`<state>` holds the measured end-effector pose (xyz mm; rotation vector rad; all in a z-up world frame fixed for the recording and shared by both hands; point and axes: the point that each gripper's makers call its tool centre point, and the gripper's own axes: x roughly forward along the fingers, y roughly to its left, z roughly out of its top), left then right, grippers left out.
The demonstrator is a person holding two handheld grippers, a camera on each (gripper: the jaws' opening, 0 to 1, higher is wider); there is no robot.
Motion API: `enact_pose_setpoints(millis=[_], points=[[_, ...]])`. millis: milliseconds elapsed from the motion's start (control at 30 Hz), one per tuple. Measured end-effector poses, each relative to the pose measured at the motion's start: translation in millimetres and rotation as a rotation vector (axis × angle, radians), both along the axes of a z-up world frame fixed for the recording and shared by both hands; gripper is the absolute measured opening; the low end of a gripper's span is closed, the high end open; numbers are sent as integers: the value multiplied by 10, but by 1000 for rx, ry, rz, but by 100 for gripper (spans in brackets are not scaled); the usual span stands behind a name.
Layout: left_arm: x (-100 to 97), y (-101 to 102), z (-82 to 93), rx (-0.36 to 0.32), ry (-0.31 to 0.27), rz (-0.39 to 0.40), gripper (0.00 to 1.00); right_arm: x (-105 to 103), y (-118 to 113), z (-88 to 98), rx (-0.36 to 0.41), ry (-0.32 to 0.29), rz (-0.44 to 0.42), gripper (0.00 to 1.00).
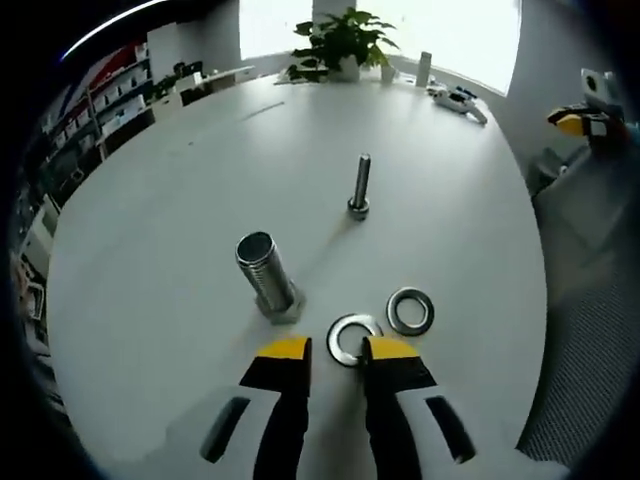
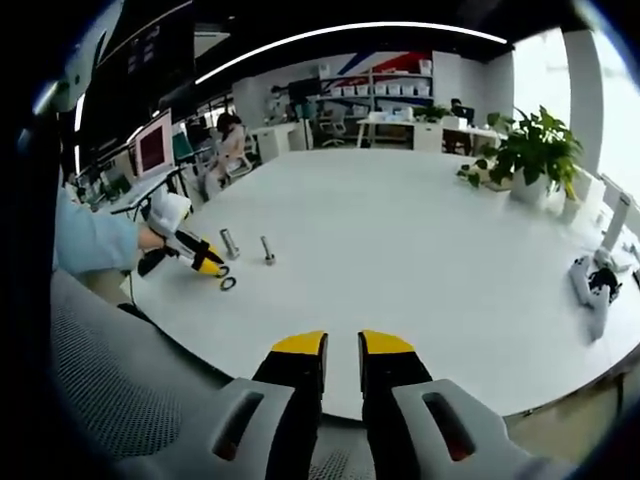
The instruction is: Place the washer onto the threaded stud by aligning its center hole with the stud, sliding it down to the base, and recovering from edge contact or off-axis alignment until the washer reaches the visible bottom stop.
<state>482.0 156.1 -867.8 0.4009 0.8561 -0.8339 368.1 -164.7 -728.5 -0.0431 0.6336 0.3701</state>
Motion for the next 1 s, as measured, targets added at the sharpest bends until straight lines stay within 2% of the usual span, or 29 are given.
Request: enact_pose_setpoints(millis=[67, 133, 267, 333, 433, 533, 567, 600, 633, 667, 833, 1000], points=[[14, -1, 2, 45, -34, -46, 15, 0, -1, 3, 2, -2, -1, 14], [-10, -35, 5, 28, -18, -42, 13, 1, -1, 5, 5, -4, -1, 14], [-34, -68, 8, 42, -28, -83, 9, 7, -5, 13, 8, -10, -4, 14], [-56, -93, 6, 53, -26, -93, 4, 10, -11, 18, 10, -13, -6, 14], [-67, -108, 19, 90, -54, -117, 3, 13, -11, 23, 12, -17, -9, 14], [-71, -96, 32, 103, -58, -100, 2, 14, -15, 27, 14, -19, -9, 14], [-25, -34, 38, 121, -75, -46, 2, 14, -17, 27, 14, -19, -9, 14], [-44, -52, 40, 108, -63, -56, 2, 15, -18, 27, 14, -19, -9, 14], [-66, -63, 45, 72, -35, -20, 2, 15, -20, 28, 14, -19, -9, 14], [-58, -54, 76, 53, -33, 1, 1, 15, -23, 27, 14, -19, -10, 14], [-72, -24, 189, 46, -40, 11, 1, 15, -27, 23, 14, -17, -10, 14], [-80, -27, 376, 21, -56, 30, 1, 17, -32, 22, 14, -19, -12, 14]])
